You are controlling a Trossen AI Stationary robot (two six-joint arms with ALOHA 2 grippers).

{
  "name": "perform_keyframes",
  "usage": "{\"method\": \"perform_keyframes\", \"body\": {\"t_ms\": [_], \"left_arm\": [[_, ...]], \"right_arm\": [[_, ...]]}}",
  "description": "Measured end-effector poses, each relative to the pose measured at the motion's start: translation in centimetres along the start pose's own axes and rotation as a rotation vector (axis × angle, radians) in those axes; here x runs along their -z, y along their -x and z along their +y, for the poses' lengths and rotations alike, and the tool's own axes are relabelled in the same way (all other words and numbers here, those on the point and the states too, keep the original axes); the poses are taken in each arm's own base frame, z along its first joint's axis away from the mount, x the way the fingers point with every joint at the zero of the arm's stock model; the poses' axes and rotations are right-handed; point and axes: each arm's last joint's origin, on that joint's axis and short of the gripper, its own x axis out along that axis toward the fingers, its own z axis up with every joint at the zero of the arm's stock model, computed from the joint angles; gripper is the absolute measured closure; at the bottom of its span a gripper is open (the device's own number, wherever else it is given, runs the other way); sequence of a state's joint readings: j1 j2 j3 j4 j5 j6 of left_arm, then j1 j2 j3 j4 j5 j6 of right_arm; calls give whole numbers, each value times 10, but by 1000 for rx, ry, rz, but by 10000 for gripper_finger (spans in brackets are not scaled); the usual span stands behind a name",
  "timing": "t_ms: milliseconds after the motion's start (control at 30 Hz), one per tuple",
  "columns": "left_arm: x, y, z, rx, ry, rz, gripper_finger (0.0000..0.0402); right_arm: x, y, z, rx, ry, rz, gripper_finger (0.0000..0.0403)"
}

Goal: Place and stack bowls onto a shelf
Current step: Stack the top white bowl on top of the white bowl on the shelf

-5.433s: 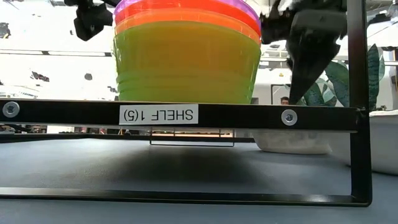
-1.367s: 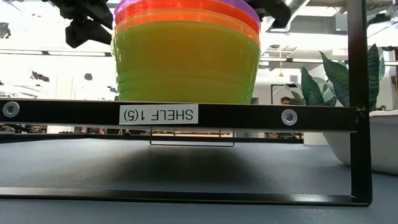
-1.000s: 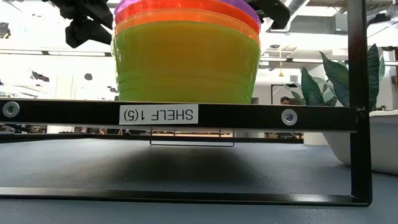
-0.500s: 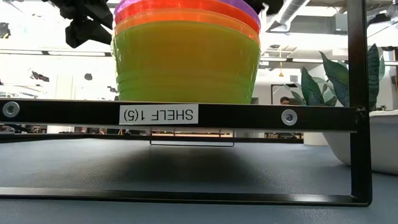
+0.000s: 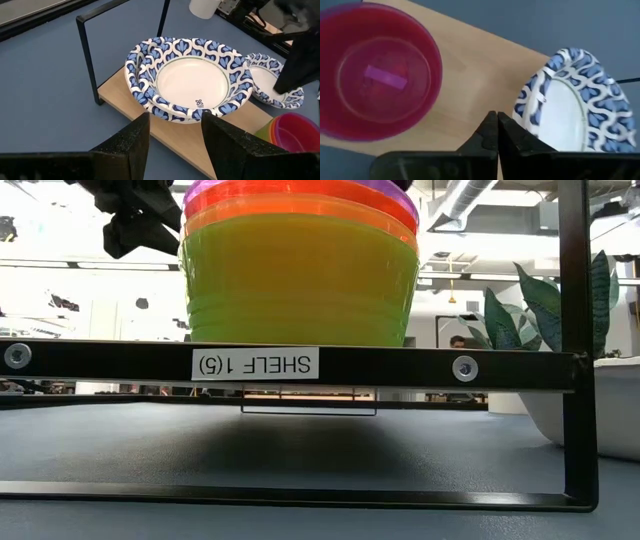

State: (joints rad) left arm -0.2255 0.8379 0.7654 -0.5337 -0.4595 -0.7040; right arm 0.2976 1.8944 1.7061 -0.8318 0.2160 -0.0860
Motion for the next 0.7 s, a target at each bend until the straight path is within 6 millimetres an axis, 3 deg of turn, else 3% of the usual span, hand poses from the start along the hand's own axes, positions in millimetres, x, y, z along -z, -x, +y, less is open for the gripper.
{"method": "perform_keyframes", "body": {"t_ms": [167,333,700], "left_arm": [[0,0,0,0,0,0,239],[0,0,0,-2,-2,2,239],[2,0,2,-15,-12,18,239]], "right_arm": [[1,-13,-4,2,-43,23,371],[7,-28,-14,14,-64,82,385],[8,-25,-27,-43,-121,78,365]]}}
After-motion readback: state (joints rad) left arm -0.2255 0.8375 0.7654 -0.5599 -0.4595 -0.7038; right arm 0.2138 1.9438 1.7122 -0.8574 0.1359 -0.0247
